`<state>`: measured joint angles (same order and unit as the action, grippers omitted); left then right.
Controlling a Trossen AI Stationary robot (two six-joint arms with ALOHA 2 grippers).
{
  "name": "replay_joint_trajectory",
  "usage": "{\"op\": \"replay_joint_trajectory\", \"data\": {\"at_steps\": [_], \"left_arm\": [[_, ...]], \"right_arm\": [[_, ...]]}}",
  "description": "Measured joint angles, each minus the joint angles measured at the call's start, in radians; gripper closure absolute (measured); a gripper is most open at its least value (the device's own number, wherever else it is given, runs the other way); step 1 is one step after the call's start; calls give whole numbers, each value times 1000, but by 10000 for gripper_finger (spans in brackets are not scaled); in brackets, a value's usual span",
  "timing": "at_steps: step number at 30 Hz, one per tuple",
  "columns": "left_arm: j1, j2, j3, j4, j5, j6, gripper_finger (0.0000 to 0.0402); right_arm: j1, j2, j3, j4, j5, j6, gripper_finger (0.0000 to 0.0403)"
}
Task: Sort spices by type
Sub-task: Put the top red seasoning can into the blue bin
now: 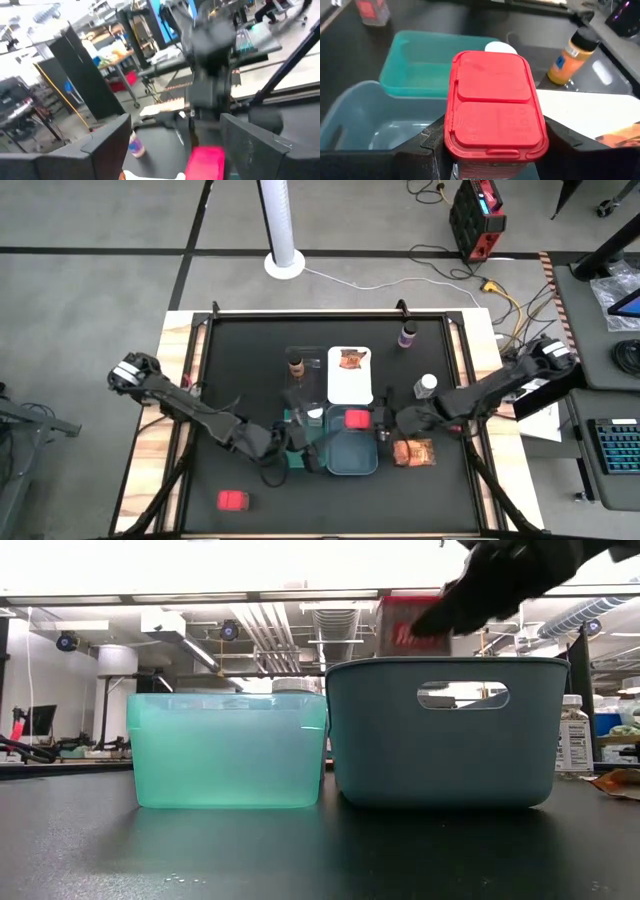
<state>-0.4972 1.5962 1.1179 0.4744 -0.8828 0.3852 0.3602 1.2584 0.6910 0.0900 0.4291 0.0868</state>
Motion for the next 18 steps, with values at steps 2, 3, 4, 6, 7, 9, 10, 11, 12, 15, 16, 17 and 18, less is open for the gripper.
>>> {"op": "replay_joint_trajectory", "data": {"at_steps": [2,3,4,6,7,9,10,11,12,15,16,17,18], "left_arm": [[-9,-29,0,-10,-18,16,116],[-14,-41,0,-15,-29,19,116],[-19,-53,0,-28,-45,21,116],[-27,-72,0,-45,-69,22,116],[-33,-81,0,-55,-75,21,116],[-48,-88,0,-63,-81,19,116],[-56,-88,0,-65,-81,18,116],[-65,-88,0,-68,-80,19,116],[-73,-88,0,-72,-79,19,116],[-92,-86,-1,-74,-82,18,116],[-99,-85,-1,-74,-91,18,116],[-104,-85,-1,-75,-96,16,116],[-106,-84,-1,-75,-100,12,116]], "right_arm": [[-20,43,0,35,-29,-1,206],[-26,66,0,59,-43,-6,206],[-31,87,0,84,-64,-12,206],[-35,125,-10,136,-84,-31,206],[-37,141,-17,163,-90,-42,206],[-39,159,-31,206,-97,-56,206],[-41,159,-38,216,-98,-58,206],[-43,159,-46,232,-98,-59,206],[-47,156,-53,247,-103,-58,206],[-61,147,-85,289,-149,-57,206],[-64,146,-96,308,-155,-55,206],[-66,146,-106,324,-159,-54,206],[-69,146,-116,336,-160,-54,206]]}}
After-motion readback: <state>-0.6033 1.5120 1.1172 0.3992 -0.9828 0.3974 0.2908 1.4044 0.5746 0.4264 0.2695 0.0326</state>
